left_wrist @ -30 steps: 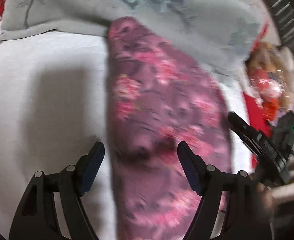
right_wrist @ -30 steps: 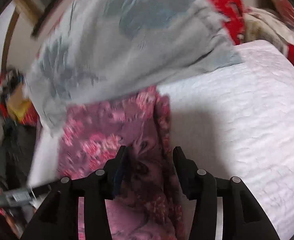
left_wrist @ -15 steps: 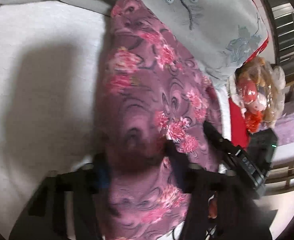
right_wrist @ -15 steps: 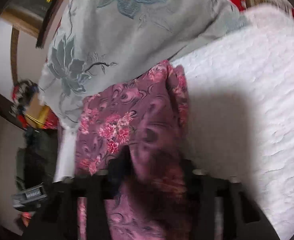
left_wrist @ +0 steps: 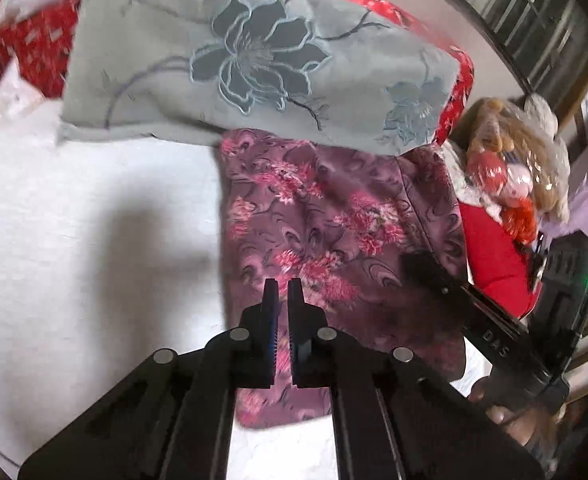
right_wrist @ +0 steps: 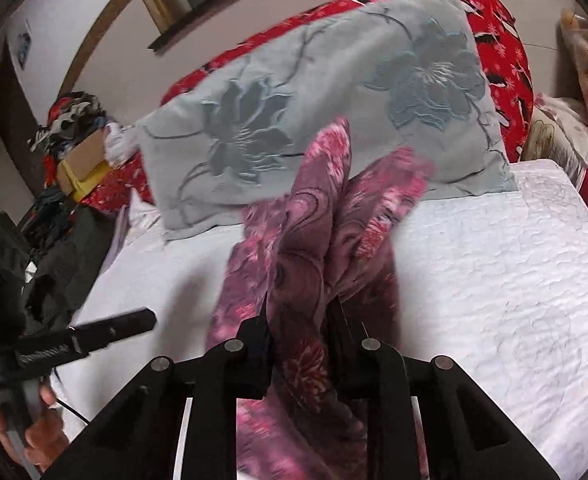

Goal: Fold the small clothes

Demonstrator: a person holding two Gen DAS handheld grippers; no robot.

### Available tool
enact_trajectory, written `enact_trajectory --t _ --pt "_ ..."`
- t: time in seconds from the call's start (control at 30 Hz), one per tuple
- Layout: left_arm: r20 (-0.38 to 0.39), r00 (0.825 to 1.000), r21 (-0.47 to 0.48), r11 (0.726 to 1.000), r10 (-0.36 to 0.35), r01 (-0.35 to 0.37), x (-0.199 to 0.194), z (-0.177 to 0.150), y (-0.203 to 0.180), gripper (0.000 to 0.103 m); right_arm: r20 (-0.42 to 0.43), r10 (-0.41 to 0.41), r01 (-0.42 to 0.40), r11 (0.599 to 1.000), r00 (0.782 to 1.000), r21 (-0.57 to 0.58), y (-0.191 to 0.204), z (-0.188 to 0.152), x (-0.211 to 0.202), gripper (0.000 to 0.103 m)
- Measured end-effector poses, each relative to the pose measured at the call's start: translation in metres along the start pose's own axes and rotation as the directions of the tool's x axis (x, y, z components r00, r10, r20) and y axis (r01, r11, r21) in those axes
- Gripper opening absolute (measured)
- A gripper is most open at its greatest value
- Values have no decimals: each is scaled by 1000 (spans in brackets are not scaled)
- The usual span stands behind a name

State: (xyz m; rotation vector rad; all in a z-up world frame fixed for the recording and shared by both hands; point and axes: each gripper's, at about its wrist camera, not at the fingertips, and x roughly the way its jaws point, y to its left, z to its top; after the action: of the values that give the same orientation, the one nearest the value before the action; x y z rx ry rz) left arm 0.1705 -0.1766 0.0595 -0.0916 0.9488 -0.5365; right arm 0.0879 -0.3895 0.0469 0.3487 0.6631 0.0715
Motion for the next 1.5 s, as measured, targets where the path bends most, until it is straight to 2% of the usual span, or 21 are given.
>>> enact_trajectory --t 0.07,0.27,0.4,0.53,0.6,0.67,0.73,0.77,0.8,0.87,0.9,0.93,1.0,1.07,1.17,1.23,1.3,1.37,1.4,1.43,1.5 --pt "-22 999 -31 999 28 -29 -7 -6 17 3 -15 -29 30 999 999 19 2 -3 4 23" --pt "-162 986 -214 977 -46 10 3 -34 87 6 -69 -66 75 988 995 135 -35 -2 15 28" --pt "-184 976 -275 960 -115 61 24 -34 100 26 -130 -3 40 959 992 280 -66 11 44 36" --pt "-177 962 -298 943 -210 151 49 -13 89 48 -180 118 -26 894 977 446 -96 21 84 58" --pt "-177 956 -295 940 -232 174 63 -2 82 49 -160 150 -54 870 976 490 -102 27 92 49" --pt "-177 947 -298 932 -266 206 75 8 77 49 -57 215 -168 882 975 440 -96 44 84 29" --pt "-161 944 -300 926 -287 230 84 13 75 54 63 283 -288 904 957 317 -83 57 71 28" --pt "-152 946 -306 924 -286 230 89 14 75 56 82 281 -292 916 956 275 -80 60 71 28" --pt "-149 948 -314 922 -283 226 94 15 77 59 64 255 -262 932 965 250 -81 61 79 28" --pt "-177 945 -348 916 -275 201 109 12 79 59 -87 97 -72 963 991 259 -95 53 113 34" --pt "-194 940 -363 911 -281 197 114 10 80 59 -182 9 39 964 983 262 -104 46 129 34" --pt "-201 933 -376 903 -298 207 117 7 82 59 -193 20 38 956 981 292 -115 39 131 39" --pt "-184 931 -363 902 -315 233 112 5 83 59 -87 86 -48 927 993 372 -129 34 111 43" --pt "-173 934 -357 904 -311 235 108 6 84 60 -25 130 -108 903 991 416 -143 28 92 59" --pt "-170 917 -390 880 -360 273 113 7 79 70 -17 189 -161 877 982 453 -159 15 83 69" --pt "-185 904 -396 871 -387 292 121 7 70 80 -78 295 -226 853 952 470 -158 3 98 69" --pt "-213 894 -396 871 -394 290 133 7 62 80 -120 326 -249 871 938 424 -143 1 108 68" --pt "-205 915 -359 896 -348 261 132 7 51 77 -153 292 -228 914 944 335 -123 5 111 70" --pt "-203 926 -338 910 -319 239 130 8 48 56 -169 256 -195 930 952 310 -113 6 112 66" --pt "-214 939 -312 929 -271 197 129 8 45 34 -172 235 -181 942 957 282 -105 7 110 47" --pt "-209 943 -301 934 -260 191 124 9 47 25 -164 179 -140 965 970 223 -94 10 102 37"
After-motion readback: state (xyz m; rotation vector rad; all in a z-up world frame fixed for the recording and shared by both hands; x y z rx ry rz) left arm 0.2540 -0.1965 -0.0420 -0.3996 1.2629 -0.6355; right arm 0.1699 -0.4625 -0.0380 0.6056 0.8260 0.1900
